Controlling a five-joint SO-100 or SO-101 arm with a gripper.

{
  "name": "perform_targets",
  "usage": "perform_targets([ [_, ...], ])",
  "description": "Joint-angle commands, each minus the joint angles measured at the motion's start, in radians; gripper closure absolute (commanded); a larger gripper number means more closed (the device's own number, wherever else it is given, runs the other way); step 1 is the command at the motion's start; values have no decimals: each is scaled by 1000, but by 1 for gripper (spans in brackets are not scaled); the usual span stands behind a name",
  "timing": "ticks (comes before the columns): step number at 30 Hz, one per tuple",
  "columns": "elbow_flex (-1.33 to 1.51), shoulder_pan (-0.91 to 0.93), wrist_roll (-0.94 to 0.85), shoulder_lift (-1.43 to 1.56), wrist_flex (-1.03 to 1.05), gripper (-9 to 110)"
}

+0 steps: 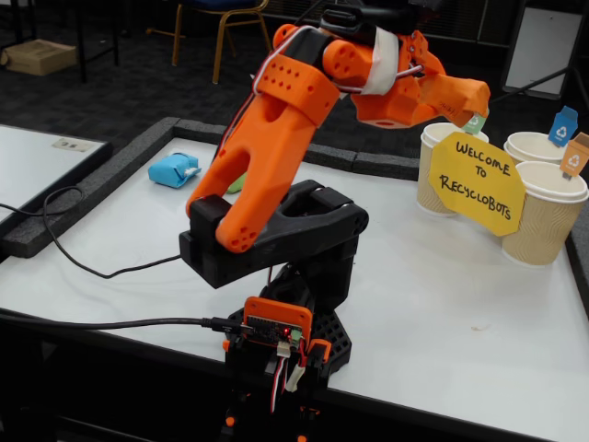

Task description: Sort rubbish by color.

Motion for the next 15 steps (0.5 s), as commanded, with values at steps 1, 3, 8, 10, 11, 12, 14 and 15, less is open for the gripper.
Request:
perform_targets([
  [1, -8, 25, 2, 2, -54, 101],
  [3, -3, 25, 2, 0, -57, 101],
  [8, 28, 25, 2, -8, -91, 101],
  [10, 31, 26, 2, -31, -94, 101],
  [11, 26, 29, 2, -49, -101, 101],
  [12, 21, 31, 3, -67, -112, 101],
  [14, 12, 37, 8, -89, -135, 101],
  [15, 12, 37, 8, -92, -143, 101],
])
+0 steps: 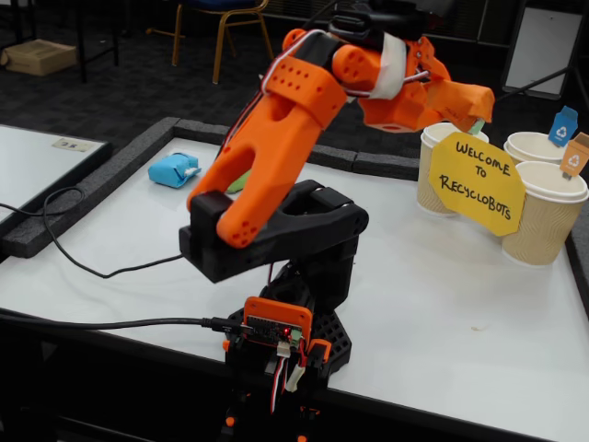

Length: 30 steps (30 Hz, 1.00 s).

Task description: Sort rubbish by color.

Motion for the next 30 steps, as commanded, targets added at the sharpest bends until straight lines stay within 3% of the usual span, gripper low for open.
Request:
perform_targets([
  [1, -51, 28, 8, -48, -57, 101],
  [17, -319, 64, 11, -360, -118, 101],
  [30, -603, 135, -2, -827, -232, 101],
])
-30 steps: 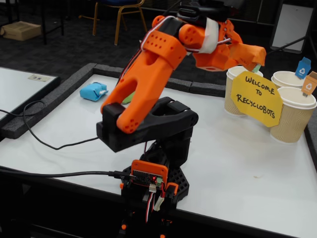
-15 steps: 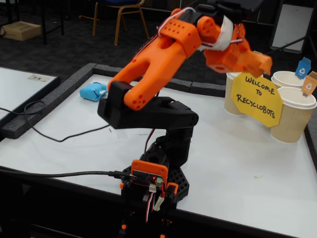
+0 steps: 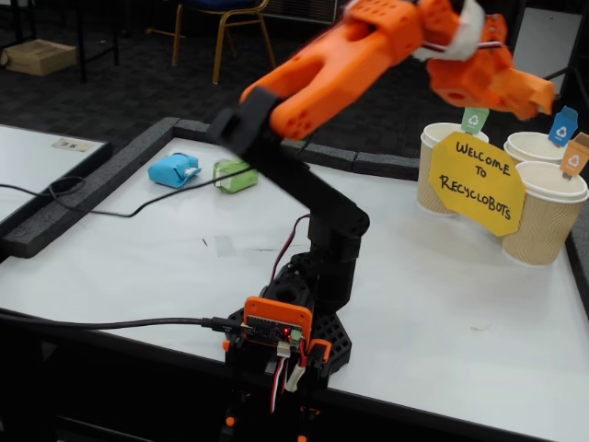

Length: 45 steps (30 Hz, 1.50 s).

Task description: Sort rubbish by color.

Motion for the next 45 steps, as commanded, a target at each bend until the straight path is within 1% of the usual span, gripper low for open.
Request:
perform_targets([
  [1, -227, 31, -6, -137, -55, 101],
  [7, -385, 44, -6, -353, -58, 101],
  [11, -436, 58, -6, -433, -75, 101],
  [15, -463, 77, -8, -486, -101, 98],
  [17, -468, 80, -8, -499, -106, 95],
  [26, -457, 81, -8, -511, -109, 92],
  [39, -390, 81, -8, -509, -126, 83],
  [45, -371, 81, -8, -508, -126, 83],
])
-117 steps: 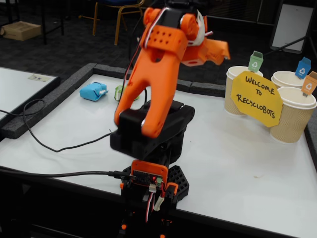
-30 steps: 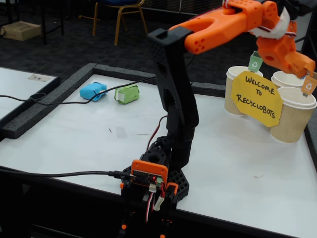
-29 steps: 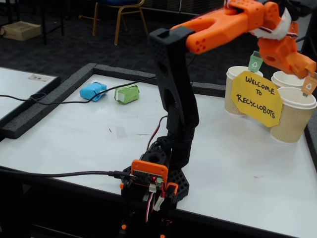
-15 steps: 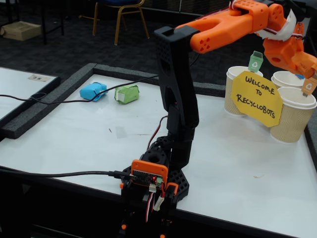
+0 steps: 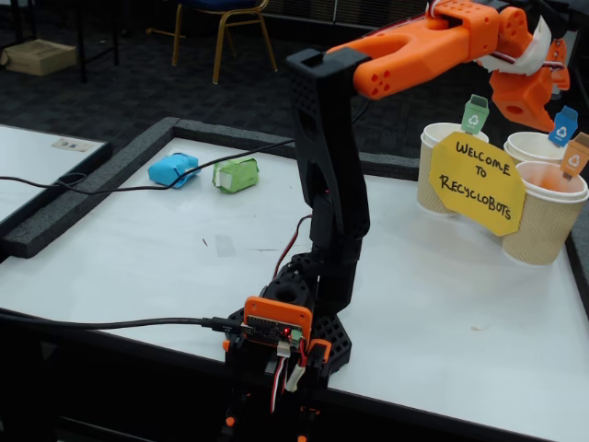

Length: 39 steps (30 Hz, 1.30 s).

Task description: Sort rubbish by color.

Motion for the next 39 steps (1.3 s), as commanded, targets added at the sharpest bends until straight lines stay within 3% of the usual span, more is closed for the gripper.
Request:
perform_targets([
  [1, -37, 26, -8, 26, -29, 83],
  [8, -71, 23, 5, 83, -32, 89],
  [13, -28, -38, 6, 229, 92, 100],
  [26, 161, -411, 6, 663, 324, 101],
  [39, 494, -810, 8, 1060, 341, 101],
])
